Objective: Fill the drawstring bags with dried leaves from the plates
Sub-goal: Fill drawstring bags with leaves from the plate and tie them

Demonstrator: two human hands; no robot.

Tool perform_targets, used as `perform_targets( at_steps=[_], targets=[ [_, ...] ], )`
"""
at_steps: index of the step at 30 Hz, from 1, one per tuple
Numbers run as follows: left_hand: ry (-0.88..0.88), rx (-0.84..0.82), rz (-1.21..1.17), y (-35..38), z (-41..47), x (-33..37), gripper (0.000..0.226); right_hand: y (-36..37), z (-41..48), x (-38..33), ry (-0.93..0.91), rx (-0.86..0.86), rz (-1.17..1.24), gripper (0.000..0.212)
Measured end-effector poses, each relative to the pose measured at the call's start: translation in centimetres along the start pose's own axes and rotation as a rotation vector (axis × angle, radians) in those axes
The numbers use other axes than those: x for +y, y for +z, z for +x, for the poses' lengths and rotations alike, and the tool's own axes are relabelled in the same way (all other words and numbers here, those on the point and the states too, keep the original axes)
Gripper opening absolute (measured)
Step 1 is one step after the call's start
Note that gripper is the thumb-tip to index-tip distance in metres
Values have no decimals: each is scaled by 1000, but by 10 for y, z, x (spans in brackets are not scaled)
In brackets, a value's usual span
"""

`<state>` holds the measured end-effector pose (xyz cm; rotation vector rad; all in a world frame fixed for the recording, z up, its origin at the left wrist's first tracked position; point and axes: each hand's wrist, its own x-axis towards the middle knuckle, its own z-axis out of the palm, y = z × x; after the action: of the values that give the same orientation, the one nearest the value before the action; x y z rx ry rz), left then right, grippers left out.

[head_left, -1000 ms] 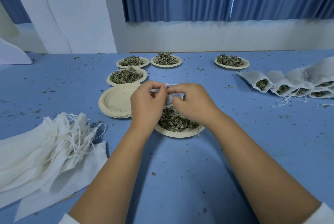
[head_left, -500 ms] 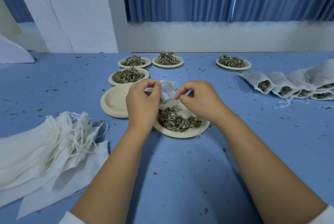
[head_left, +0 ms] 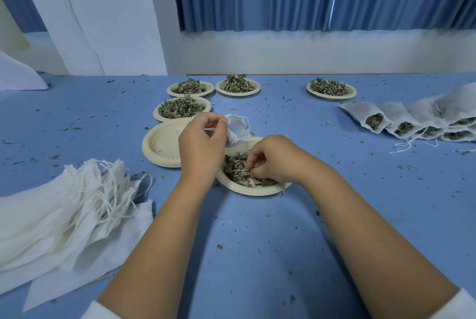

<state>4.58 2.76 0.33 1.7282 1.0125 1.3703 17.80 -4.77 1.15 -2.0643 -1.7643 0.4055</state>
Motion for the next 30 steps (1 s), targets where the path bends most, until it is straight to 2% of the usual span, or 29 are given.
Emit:
perform_targets(
  at_steps=[6, 12, 15, 18, 20, 23, 30],
  targets=[
    [-4, -52, -7, 0, 0, 1, 9, -25, -4, 6, -4, 260, 357, 12],
    [-19, -112, -47, 5, -4, 3, 9, -21, 0, -2, -26, 547, 834, 14],
    [-38, -120, -82, 7, -7, 6, 9, -8, 3, -11, -36, 675, 961, 14],
    [-74, -127, -126, 8, -8, 9, 10, 1, 5, -15, -46, 721, 1044, 16],
    [-98, -122, -151, 7, -7, 10, 12, 4, 6, -15, -67, 714, 1023, 18],
    [-139, -102, -186, 5, -7, 11, 15, 6, 6, -13, -81, 723, 845, 21],
    [-116, -95, -168, 3, -6, 11, 11, 9, 6, -8, -114, 696, 518, 12]
  ],
)
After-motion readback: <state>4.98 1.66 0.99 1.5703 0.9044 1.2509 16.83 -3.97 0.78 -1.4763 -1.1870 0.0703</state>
